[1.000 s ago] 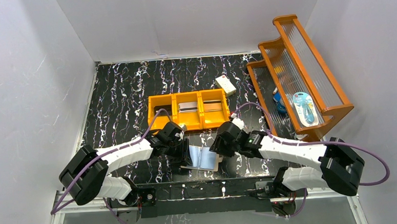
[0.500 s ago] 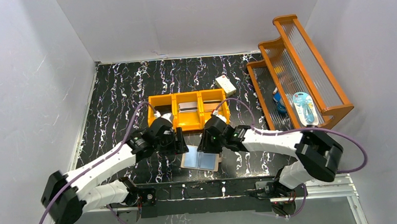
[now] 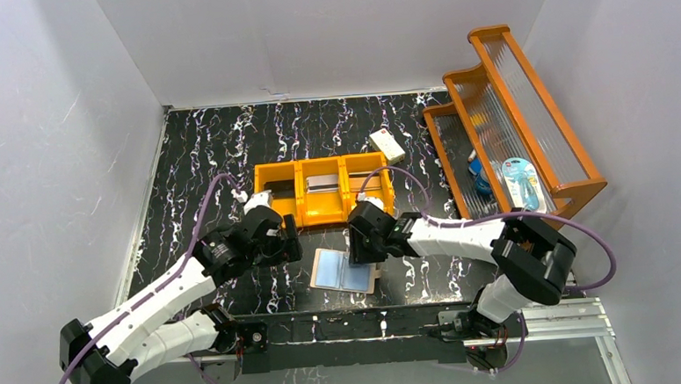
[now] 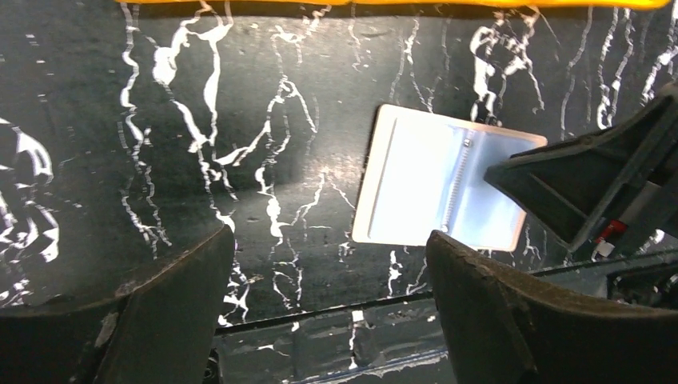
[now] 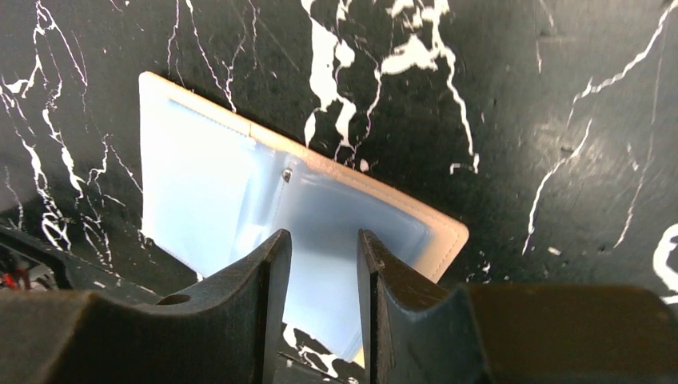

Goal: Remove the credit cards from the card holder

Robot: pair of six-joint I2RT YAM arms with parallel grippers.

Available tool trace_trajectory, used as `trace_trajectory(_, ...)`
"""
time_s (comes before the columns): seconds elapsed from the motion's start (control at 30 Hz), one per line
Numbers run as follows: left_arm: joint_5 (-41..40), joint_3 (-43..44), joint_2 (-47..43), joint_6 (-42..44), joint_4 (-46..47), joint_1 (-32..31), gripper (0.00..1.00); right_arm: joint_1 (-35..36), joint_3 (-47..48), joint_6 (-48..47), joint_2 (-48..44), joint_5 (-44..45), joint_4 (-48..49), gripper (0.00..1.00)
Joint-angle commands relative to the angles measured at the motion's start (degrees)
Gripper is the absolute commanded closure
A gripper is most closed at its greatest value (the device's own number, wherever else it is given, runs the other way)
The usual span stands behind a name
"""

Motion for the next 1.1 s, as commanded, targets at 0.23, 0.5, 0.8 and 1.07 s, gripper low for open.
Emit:
trace_trajectory(0.23, -16.25, 11.99, 0.72, 5.48, -12.33, 4.23, 0.02, -0.7, 9.99, -15.32, -10.99, 4.61, -4.82, 0.44)
trace_trajectory(0.5, -3.88, 23.51, 6.15, 21.55, -11.55, 30.22, 0.02, -1.38, 14.18, -19.85, -23.68, 20.05, -9.51, 0.18)
trace_trajectory(0.8, -10.64, 31.73, 5.75, 18.36, -16.68, 32.13, 0.02, -17.3, 18.82, -22.13, -26.17, 22.79, -17.95, 0.02)
trace_trajectory(1.07, -14.97, 30.26, 2.36, 17.15, -18.09, 32.19, 0.01, -23.48, 20.77, -22.35, -29.13, 16.95, -15.4, 0.02)
